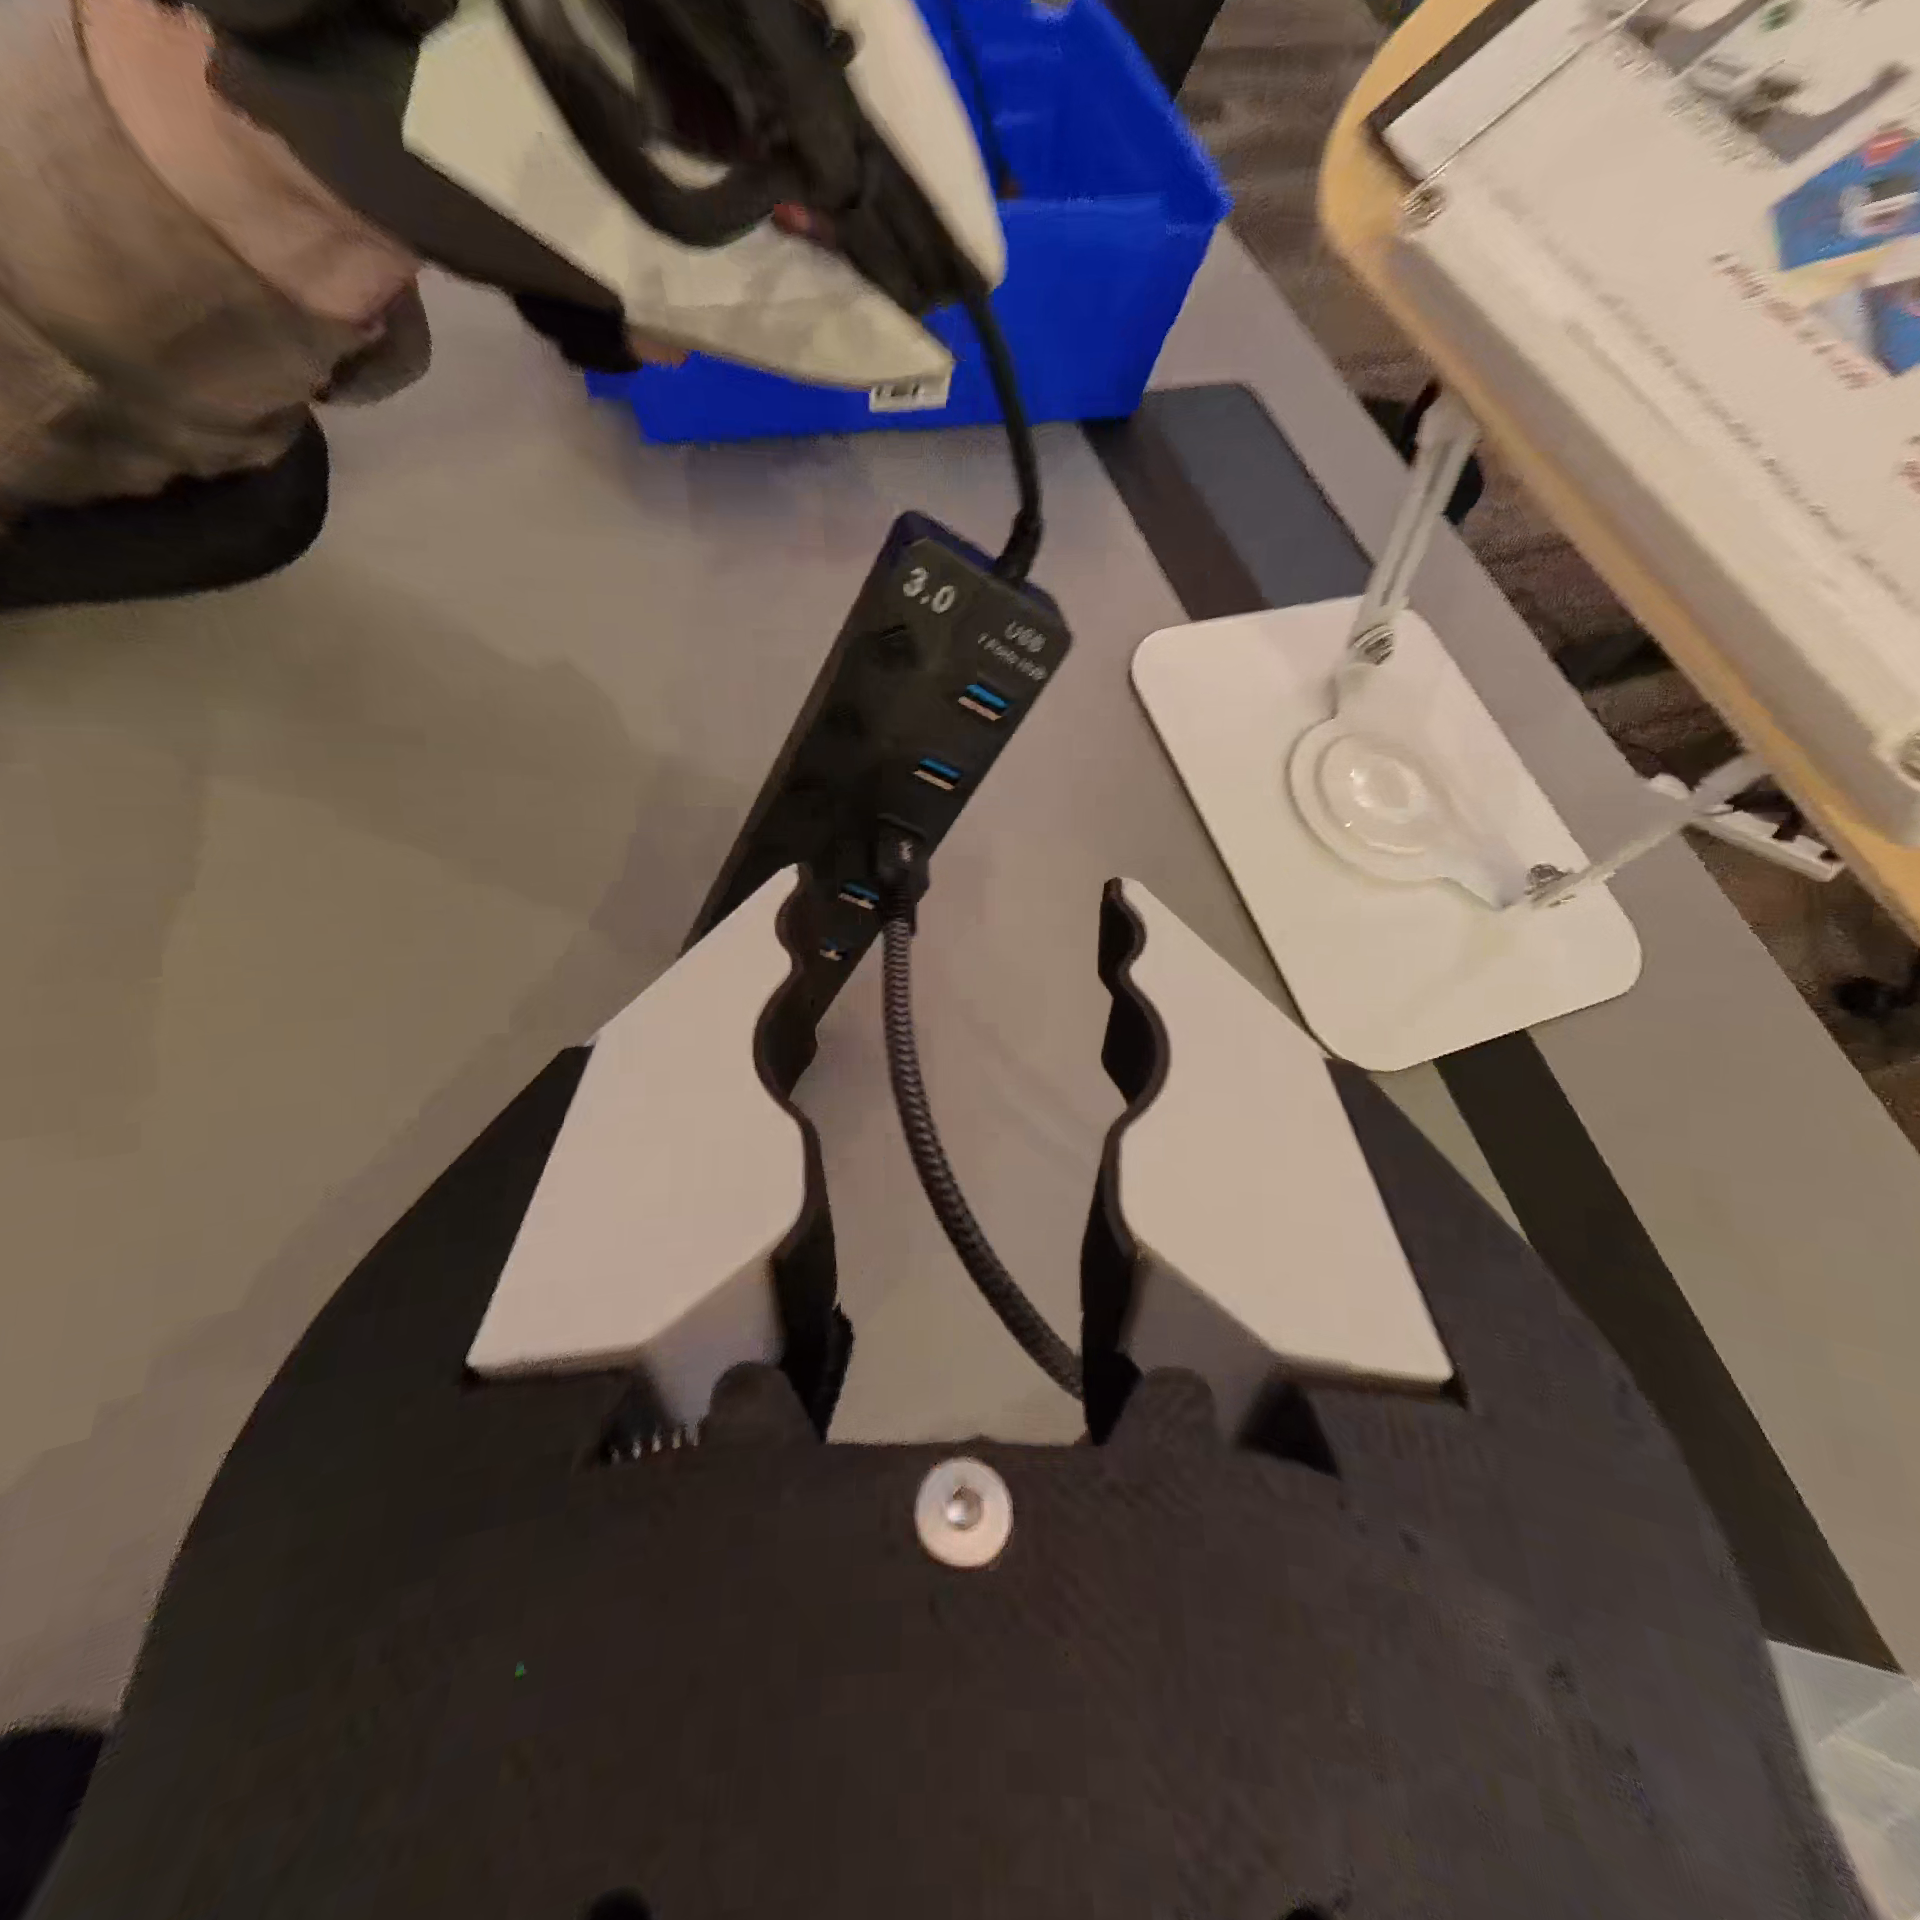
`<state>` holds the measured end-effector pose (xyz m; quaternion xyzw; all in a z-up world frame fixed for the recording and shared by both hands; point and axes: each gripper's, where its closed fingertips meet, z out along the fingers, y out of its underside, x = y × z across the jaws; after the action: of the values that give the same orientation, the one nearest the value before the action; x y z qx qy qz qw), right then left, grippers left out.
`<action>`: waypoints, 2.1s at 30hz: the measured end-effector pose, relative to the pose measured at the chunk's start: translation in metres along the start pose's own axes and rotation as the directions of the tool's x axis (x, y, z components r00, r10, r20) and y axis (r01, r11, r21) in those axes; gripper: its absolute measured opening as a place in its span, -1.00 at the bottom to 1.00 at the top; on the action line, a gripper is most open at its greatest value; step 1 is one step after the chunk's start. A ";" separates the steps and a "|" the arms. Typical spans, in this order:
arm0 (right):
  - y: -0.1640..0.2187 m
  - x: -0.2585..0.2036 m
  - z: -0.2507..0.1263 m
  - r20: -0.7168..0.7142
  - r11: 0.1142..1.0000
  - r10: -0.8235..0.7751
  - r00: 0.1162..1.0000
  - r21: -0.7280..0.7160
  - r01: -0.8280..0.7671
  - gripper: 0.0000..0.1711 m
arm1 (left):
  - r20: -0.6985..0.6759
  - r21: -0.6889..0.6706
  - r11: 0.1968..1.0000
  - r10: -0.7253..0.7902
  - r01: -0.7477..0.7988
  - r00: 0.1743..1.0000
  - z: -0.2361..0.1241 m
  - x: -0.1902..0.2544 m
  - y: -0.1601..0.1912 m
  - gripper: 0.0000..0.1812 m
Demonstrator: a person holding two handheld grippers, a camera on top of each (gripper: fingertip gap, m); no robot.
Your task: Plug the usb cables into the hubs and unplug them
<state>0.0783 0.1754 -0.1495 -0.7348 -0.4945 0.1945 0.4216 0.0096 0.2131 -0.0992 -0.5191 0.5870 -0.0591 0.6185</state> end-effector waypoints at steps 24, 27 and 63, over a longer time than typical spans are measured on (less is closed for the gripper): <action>0.032 -0.011 0.036 0.142 1.000 -0.017 0.990 -0.022 0.020 -0.87 | -0.220 -0.003 0.984 -0.173 0.176 0.960 -0.025 0.003 0.000 -0.37; 0.032 -0.009 0.036 0.128 0.998 -0.055 0.990 -0.006 0.056 -0.87 | -0.405 -0.087 0.938 -0.340 0.334 0.849 -0.029 0.021 0.021 -0.22; 0.019 -0.046 0.044 0.166 0.965 -0.239 0.957 -0.067 0.253 -0.88 | -0.552 -0.183 0.981 -0.152 0.059 0.819 -0.016 0.087 0.003 0.10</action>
<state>0.0384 0.1506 -0.1958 -0.6677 -0.6217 0.1757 0.3698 0.0215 0.1455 -0.1554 -0.5574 0.7164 -0.1974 0.3703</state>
